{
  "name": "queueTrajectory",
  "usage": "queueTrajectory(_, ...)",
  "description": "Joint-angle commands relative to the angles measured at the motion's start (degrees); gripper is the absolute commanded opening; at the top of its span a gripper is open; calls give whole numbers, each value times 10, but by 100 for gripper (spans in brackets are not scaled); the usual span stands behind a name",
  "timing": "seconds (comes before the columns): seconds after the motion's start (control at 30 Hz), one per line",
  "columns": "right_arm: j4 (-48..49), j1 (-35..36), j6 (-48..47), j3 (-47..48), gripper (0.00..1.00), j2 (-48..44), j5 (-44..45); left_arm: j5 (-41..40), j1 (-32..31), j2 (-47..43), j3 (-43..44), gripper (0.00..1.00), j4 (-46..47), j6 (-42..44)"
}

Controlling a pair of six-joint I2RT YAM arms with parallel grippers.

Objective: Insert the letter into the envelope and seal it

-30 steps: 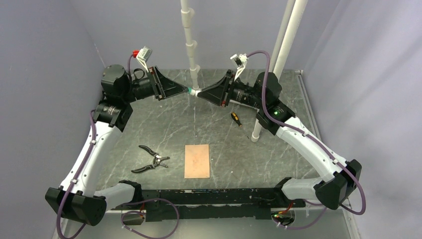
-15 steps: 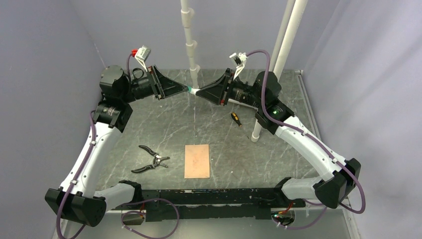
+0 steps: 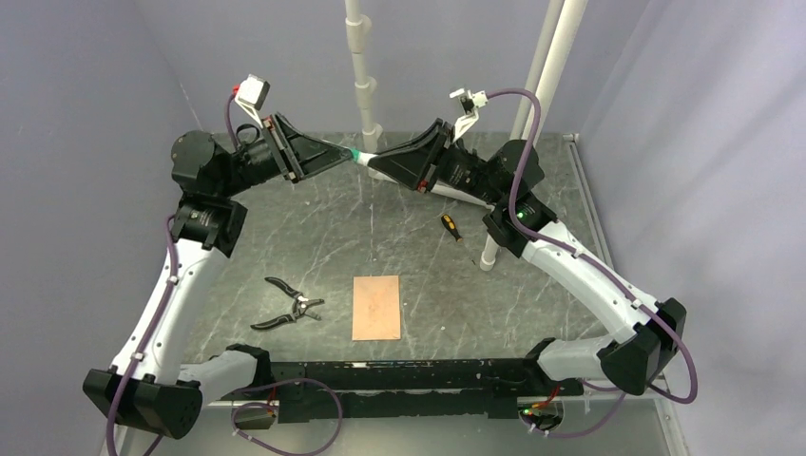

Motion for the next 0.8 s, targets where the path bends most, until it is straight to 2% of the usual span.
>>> queueTrajectory(0.0, 55, 24, 28, 34, 0, 11, -4, -14, -6, -20, -6, 2, 89, -42)
queueTrajectory(0.2, 36, 28, 24, 45, 0, 12, 2, -25, -7, -30, 8, 3, 46, -9)
queueTrajectory(0.33, 65, 28, 54, 38, 0, 18, 10, -28, -10, -26, -44, 2, 171, -104)
queueTrajectory(0.4, 92, 29, 83, 34, 0, 24, 15, -28, -10, -22, -56, 3, 211, -125)
queueTrajectory(0.57, 157, 31, 137, 42, 0, 49, -9, -29, -13, -25, -50, 2, 188, -101)
queueTrajectory(0.77, 172, 31, 179, 76, 0, 77, -50, -4, -19, -21, -40, 3, 173, -60)
